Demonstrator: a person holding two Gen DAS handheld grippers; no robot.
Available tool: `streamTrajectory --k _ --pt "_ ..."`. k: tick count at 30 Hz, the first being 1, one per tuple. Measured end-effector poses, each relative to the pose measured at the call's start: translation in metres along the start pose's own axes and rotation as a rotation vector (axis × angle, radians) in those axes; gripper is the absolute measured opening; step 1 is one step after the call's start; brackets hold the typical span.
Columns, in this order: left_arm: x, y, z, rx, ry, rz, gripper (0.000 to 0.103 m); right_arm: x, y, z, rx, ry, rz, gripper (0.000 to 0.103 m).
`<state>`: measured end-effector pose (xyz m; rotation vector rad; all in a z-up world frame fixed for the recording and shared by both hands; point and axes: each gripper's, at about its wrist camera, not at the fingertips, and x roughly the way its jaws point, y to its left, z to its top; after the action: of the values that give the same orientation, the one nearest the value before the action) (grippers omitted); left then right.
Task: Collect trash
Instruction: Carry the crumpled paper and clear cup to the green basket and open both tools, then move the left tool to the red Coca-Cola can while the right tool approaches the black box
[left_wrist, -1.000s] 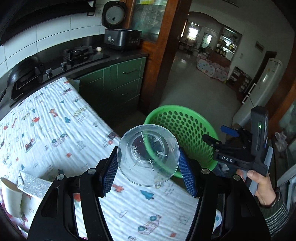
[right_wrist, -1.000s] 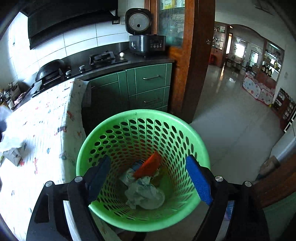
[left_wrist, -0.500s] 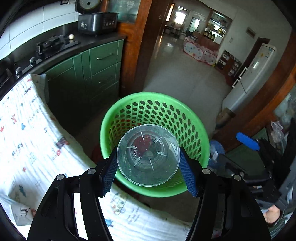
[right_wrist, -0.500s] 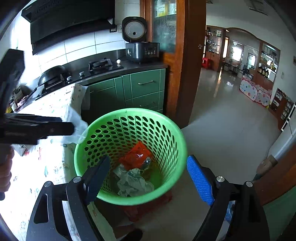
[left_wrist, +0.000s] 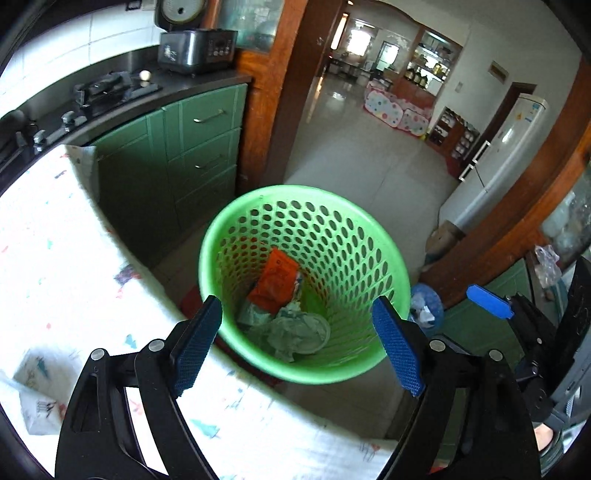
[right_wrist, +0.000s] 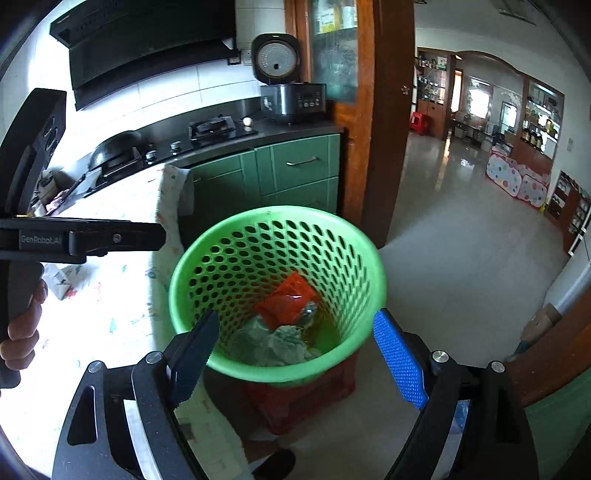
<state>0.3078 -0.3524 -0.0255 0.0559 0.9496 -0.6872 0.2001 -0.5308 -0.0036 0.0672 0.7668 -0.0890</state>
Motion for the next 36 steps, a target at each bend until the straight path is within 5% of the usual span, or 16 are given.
streamTrajectory --k 13,36 --pt "-0.103 0.069 -0.060 -0.082 -0.084 0.131 0.082 -0.030 0.087 -0.004 -0.089 -0.029 0.145 0.085" --pt "-0.272 0.224 -0.201 -0.372 -0.178 0.474 0.082 -0.041 0.326 -0.025 -0.452 0.016 0.508 0.085"
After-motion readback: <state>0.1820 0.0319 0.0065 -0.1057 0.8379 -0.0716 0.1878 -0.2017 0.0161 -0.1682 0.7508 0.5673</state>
